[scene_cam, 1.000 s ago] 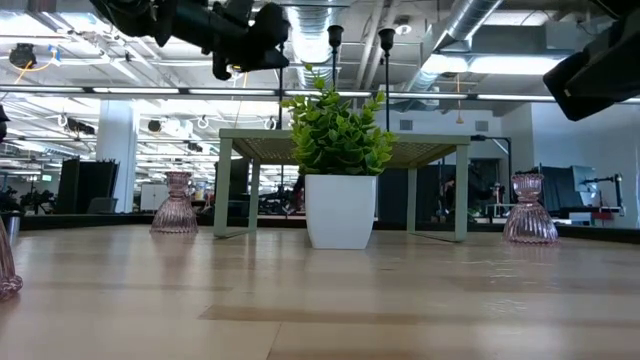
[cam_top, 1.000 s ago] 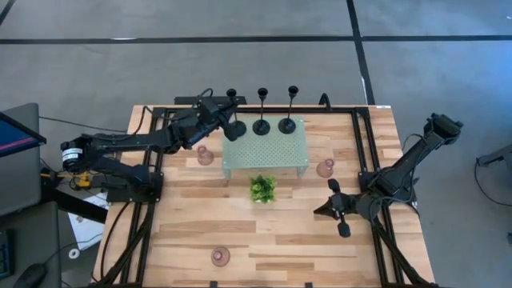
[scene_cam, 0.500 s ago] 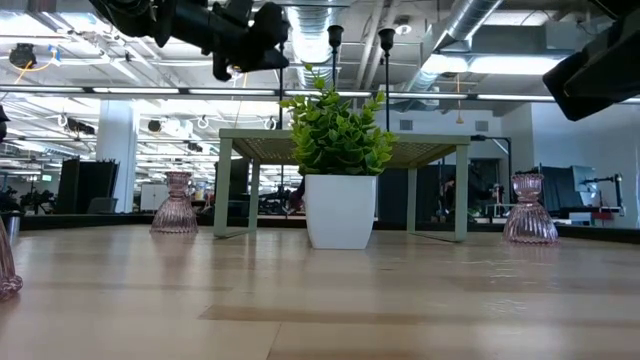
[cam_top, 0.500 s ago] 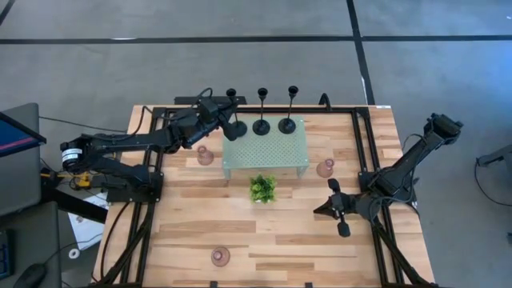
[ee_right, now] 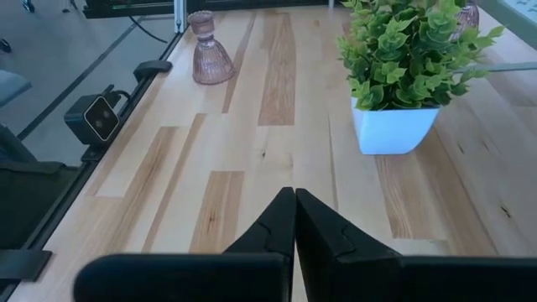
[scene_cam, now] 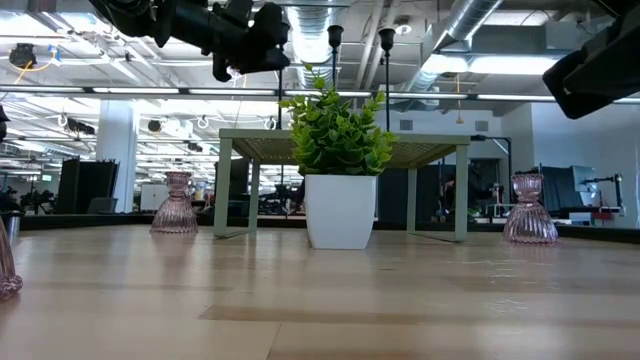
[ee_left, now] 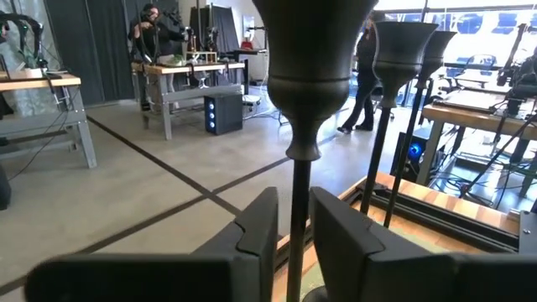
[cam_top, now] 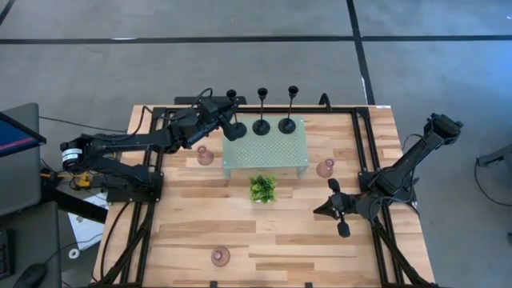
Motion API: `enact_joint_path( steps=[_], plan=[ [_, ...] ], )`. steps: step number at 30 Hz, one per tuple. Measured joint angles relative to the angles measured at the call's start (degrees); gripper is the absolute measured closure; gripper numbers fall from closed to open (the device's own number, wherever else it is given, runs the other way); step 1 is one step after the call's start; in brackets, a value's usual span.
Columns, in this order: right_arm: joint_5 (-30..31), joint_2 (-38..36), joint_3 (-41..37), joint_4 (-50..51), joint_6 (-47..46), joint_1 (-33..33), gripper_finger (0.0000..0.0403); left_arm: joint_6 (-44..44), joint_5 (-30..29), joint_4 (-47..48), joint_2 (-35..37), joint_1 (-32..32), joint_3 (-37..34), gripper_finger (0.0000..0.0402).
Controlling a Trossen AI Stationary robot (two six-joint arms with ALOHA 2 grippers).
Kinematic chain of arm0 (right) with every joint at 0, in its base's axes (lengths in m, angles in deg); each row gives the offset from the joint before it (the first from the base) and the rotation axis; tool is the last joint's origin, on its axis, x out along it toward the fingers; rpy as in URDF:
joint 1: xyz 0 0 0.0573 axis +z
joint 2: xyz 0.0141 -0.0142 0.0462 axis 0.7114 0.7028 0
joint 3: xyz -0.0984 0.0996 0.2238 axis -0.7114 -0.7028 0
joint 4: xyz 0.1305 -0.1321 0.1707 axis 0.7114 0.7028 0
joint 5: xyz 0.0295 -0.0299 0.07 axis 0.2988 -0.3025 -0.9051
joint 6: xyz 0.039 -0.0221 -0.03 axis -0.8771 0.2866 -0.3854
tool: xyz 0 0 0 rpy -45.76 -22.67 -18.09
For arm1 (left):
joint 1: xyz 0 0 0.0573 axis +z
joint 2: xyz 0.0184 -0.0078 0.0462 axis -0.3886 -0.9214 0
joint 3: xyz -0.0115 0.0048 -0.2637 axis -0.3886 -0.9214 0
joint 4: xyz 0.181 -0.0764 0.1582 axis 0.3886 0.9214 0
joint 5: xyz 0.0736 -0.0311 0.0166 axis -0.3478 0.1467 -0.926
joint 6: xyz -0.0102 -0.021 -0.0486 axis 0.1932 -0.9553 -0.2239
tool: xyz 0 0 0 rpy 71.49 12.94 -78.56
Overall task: Pick & Place candle stick holders
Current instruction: Put the top pink glass candle holder on the shelf
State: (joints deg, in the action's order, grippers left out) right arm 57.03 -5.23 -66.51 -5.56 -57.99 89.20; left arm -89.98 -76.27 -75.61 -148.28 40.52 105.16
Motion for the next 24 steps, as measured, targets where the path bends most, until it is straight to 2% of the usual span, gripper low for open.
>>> enact_joint_path(
  steps=[9, 13, 19, 24],
  plan=[
    [0.00, 0.00, 0.00, 0.01, -0.02, 0.00, 0.0403, 0.04, -1.67, -0.12, 0.67, 0.00, -0.07, 0.0245],
    [0.00, 0.00, 0.00, -0.04, -0.04, 0.00, 0.0403, 2.16, -1.75, 1.70, 3.45, -0.14, -0.10, 0.0209],
    [0.00, 0.00, 0.00, 0.18, -0.13, 0.00, 0.0403, 2.83, -1.76, 15.08, 11.42, -1.81, -0.09, 0.0196],
    [0.00, 0.00, 0.00, 0.18, -0.17, -0.03, 0.0403, -0.56, 0.03, 28.23, 17.40, -5.24, -0.06, 0.0215]
  ],
)
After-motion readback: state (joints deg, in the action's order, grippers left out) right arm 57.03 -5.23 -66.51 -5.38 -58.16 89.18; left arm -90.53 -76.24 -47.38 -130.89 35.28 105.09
